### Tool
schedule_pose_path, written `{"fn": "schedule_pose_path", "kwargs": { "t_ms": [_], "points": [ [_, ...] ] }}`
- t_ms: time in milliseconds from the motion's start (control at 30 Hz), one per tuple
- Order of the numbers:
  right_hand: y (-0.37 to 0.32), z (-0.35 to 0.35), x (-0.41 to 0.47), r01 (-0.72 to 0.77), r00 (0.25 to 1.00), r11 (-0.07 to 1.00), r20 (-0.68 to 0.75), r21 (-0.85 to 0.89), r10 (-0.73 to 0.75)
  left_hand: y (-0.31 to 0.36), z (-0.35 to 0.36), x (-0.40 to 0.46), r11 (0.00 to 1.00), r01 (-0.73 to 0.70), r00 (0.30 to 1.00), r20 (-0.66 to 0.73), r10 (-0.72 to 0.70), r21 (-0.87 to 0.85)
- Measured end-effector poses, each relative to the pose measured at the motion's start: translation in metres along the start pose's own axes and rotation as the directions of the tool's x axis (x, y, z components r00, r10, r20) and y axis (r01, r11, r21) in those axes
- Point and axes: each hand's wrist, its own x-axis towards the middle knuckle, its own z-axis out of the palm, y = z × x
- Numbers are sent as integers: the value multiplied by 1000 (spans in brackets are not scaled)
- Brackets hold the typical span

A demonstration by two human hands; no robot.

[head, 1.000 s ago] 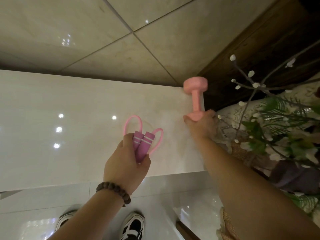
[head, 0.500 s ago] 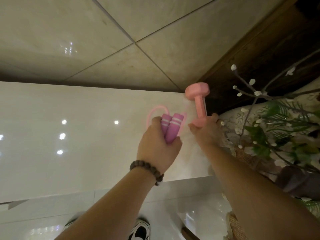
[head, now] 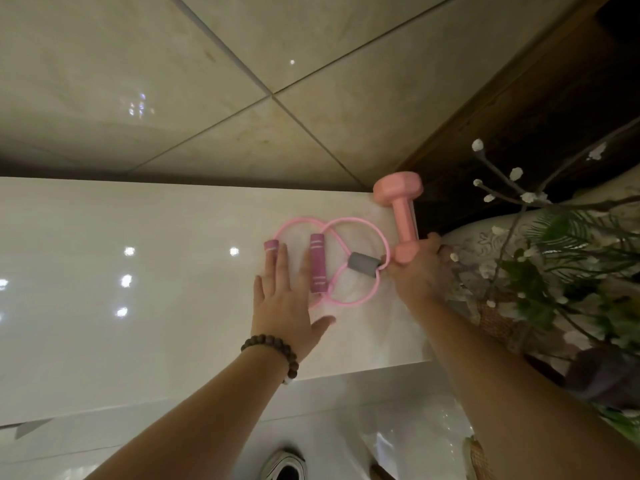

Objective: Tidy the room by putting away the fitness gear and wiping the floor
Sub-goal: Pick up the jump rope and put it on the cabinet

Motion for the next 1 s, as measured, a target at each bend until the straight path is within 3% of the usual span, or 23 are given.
{"fn": "schedule_pose_path", "kwargs": {
  "t_ms": [100,233,367,433,500,600,667,767,1000],
  "points": [
    [1,0,-1,22,1000,1000,1,16,-22,-9,11,5,968,-133,989,89,117,212],
    [3,-1,1,38,999,999,30,17,-38,-13,21,19,948,-227,973,13,230,222],
    [4,-3,1,49,998,998,44,28,-50,-3,15,39,949,-281,953,-74,293,145],
    [4,-4,0,54,997,997,49,48,-56,5,0,51,972,-233,966,-109,234,17],
    [3,-6,-1,62,997,996,39,71,-65,11,-14,63,970,-186,959,-244,145,-154],
    [1,-10,-5,70,997,994,36,86,-73,19,-19,72,958,-177,923,-376,83,-223],
    [0,-11,-7,70,997,993,32,90,-73,19,-13,71,981,-136,965,-241,99,-142],
    [-3,-14,-8,61,997,994,37,86,-64,10,0,69,987,-115,993,-28,118,111],
    [-7,-19,-11,62,997,991,45,122,-68,9,6,55,963,-186,982,68,176,194]
  ]
}}
